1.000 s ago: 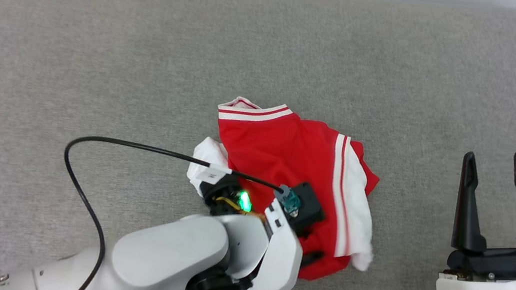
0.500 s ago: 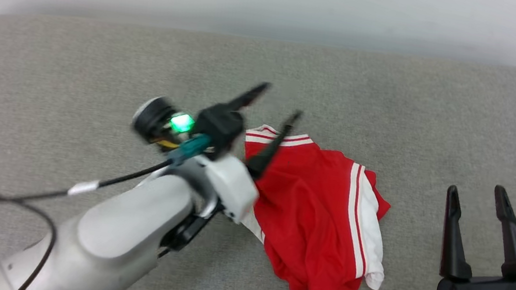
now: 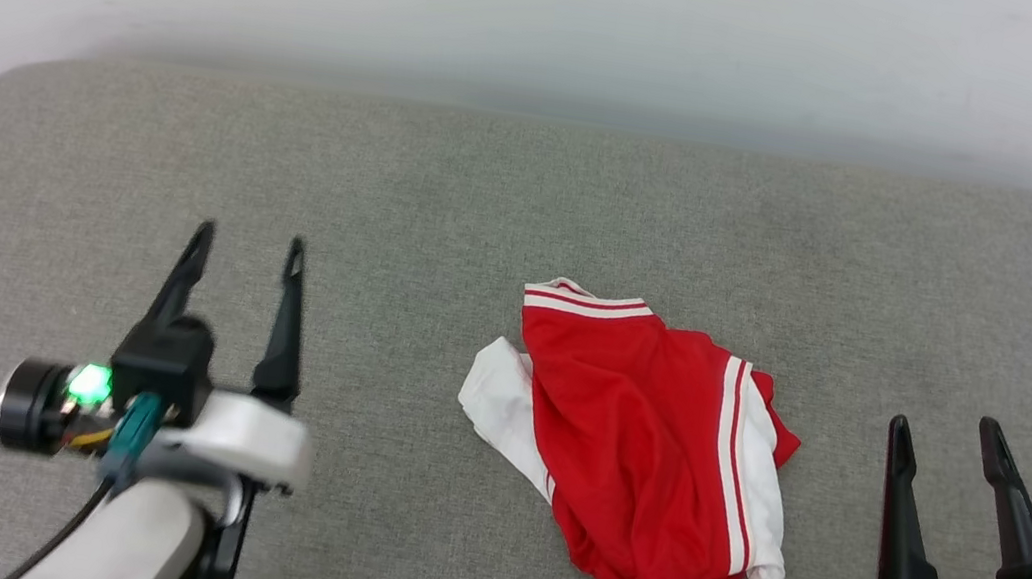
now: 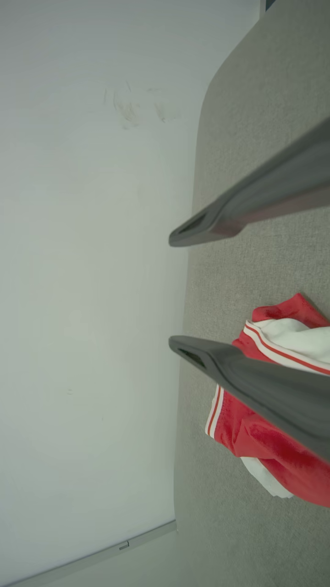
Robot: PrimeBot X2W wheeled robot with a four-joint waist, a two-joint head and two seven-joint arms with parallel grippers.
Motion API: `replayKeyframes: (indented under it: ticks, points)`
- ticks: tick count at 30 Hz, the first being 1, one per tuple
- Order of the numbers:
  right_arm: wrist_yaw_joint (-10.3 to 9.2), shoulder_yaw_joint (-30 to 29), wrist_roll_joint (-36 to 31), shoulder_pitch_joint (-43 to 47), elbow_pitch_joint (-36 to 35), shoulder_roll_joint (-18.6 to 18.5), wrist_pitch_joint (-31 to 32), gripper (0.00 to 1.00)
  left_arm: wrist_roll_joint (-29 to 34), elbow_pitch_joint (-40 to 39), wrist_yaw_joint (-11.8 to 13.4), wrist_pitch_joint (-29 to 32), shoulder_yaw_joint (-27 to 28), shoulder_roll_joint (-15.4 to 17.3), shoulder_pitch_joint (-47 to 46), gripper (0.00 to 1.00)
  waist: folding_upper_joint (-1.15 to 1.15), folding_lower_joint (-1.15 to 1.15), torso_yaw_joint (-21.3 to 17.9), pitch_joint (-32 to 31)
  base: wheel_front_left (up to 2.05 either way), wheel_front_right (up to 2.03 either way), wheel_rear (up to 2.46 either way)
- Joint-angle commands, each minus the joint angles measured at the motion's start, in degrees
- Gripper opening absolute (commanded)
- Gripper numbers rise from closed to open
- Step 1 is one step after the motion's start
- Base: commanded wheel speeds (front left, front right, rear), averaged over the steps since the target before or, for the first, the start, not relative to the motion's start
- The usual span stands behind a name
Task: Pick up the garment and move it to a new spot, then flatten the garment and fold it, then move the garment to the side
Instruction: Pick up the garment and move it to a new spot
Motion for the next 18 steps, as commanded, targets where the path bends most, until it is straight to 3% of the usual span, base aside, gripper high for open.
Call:
replayKeyframes:
  ticks: [1,7,18]
  points:
    - [-0.04,0.0,0.2,0.7,0.3,0.0,-0.1,1.00,2.0,-1.3,0.5,-0.1,2.6,-0.6,3.6,1.00,0.00,0.00,0.1,-0.4,0.00,0.00,0.00]
    - [-0.04,-0.2,0.9,2.0,1.7,0.0,-0.1,1.00,8.1,-5.3,0.0,-0.1,11.8,-4.7,14.9,1.00,0.00,0.00,-0.2,-1.4,0.00,0.00,0.00]
    - [-0.04,-0.1,4.2,4.6,4.4,0.0,-0.1,1.00,16.9,-5.5,-8.2,-0.1,19.7,-12.5,24.6,1.00,0.00,0.00,-0.7,-3.1,0.00,0.00,0.00]
